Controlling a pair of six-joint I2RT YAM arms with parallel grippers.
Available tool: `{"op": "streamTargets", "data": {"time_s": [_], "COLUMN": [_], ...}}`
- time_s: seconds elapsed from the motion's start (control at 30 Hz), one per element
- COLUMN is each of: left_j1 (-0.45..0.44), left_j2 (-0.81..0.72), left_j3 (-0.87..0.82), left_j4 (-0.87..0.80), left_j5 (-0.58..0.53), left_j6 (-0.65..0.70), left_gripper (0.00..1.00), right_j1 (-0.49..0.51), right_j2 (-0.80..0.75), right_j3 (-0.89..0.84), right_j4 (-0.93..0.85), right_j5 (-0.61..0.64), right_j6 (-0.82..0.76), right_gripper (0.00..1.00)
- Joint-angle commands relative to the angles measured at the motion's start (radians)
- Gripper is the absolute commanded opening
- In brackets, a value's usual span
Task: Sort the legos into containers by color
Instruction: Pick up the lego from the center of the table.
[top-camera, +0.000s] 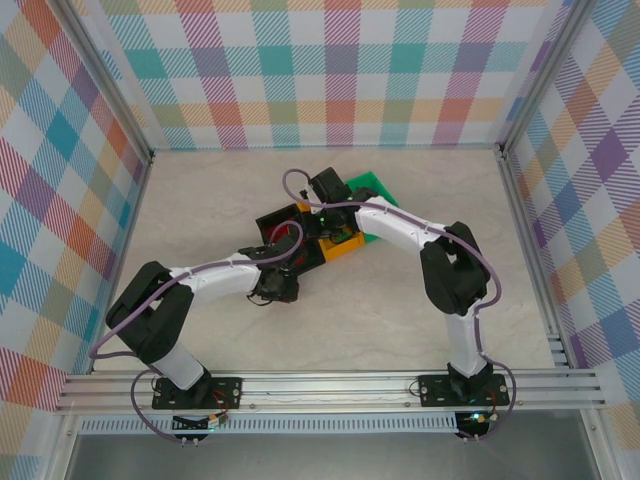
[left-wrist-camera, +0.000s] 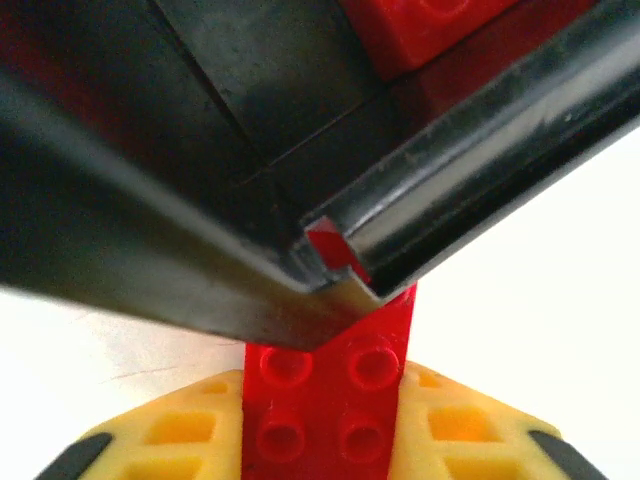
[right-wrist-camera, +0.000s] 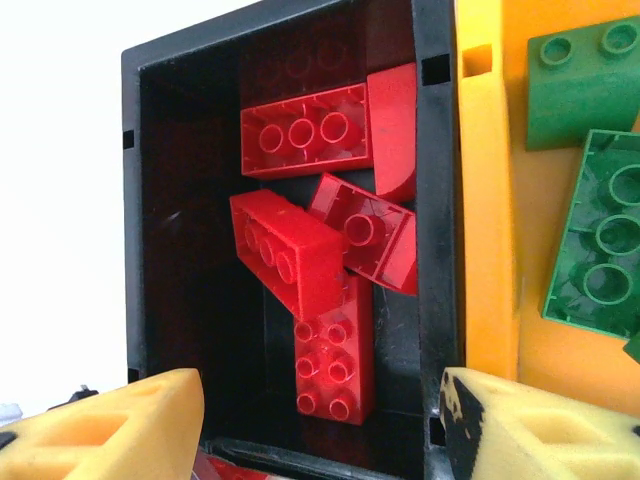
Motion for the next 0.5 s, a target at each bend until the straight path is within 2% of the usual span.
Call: {"op": "streamTargets", "data": {"time_s": [0.0, 0.27, 0.47], "left_j1": [-0.026, -0.026, -0.026], "left_j2": [-0.015, -0.127, -0.254], "left_j3": [0.016, 0.023, 0.015], "left_j4": [-0.070, -0.252, -0.301], "left_j5": [-0.022, -0.020, -0.010], "left_j6": [-0.006, -0.052, -0.103], "left_gripper": [0.22, 0.22, 0.22], "right_j1": [-0.004, -0.003, -0.004], "right_j2": [-0.016, 0.066, 0.074], "right_j3": [-0.028, 0.017, 0.006], "right_j4": [-0.020, -0.040, -0.037], "right_j5": [0.012, 0.027, 0.040], "right_j6": [-0.013, -0.015, -0.010], "right_gripper": [0.65, 0.65, 0.65]}}
